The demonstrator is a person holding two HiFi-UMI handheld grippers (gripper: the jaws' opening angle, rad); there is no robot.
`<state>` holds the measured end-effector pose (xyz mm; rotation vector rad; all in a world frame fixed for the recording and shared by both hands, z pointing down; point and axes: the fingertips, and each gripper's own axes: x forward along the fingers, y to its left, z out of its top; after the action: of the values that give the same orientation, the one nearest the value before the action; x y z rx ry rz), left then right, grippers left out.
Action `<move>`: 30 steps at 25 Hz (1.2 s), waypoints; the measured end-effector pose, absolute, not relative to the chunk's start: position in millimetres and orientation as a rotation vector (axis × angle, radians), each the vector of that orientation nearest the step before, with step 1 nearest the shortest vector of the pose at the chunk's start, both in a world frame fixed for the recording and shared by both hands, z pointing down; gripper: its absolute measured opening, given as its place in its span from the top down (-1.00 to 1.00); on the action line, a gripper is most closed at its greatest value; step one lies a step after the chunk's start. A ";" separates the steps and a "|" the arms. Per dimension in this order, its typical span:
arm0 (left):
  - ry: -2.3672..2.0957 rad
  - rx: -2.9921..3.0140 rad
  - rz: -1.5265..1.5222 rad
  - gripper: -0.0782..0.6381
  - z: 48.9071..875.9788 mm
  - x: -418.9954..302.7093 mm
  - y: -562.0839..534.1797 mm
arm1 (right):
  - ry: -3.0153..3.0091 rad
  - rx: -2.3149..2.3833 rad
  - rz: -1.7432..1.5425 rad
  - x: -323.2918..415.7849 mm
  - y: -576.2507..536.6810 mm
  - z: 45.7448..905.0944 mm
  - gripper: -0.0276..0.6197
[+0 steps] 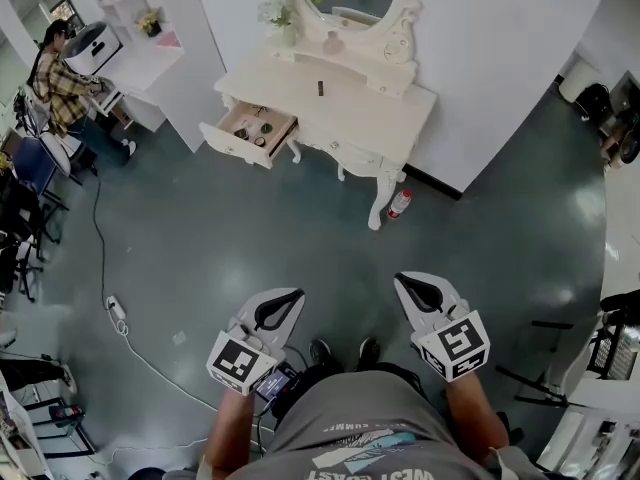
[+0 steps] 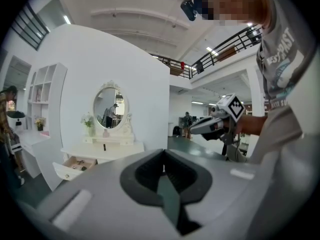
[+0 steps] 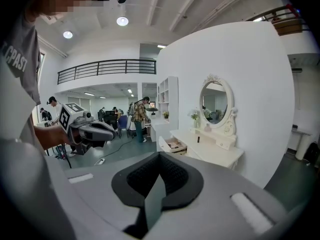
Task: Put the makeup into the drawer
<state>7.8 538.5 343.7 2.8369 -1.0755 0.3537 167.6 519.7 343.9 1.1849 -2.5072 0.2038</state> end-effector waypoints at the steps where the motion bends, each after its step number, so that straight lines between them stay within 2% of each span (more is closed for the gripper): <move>1: -1.072 2.833 0.353 0.77 344.7 6.3 537.3 | -2.510 1.189 0.209 166.2 518.7 344.0 0.91; 7: -1.045 2.859 0.335 0.77 346.8 -8.2 532.8 | -2.512 1.213 0.233 151.0 517.9 345.5 0.91; 11: -1.033 2.874 0.328 0.77 347.2 -24.7 527.7 | -2.509 1.241 0.222 135.9 514.0 341.0 0.83; 22: -1.046 2.870 0.313 0.77 348.6 -59.4 517.0 | -2.489 1.286 0.211 116.9 505.5 336.4 0.91; 30: -1.097 2.830 0.345 0.77 355.4 -54.7 473.3 | -2.513 1.244 0.253 123.7 449.4 350.5 0.91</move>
<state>-54.7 473.3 355.4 2.8301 -1.0974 0.3453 123.7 449.4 350.5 1.2441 -2.5128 0.2532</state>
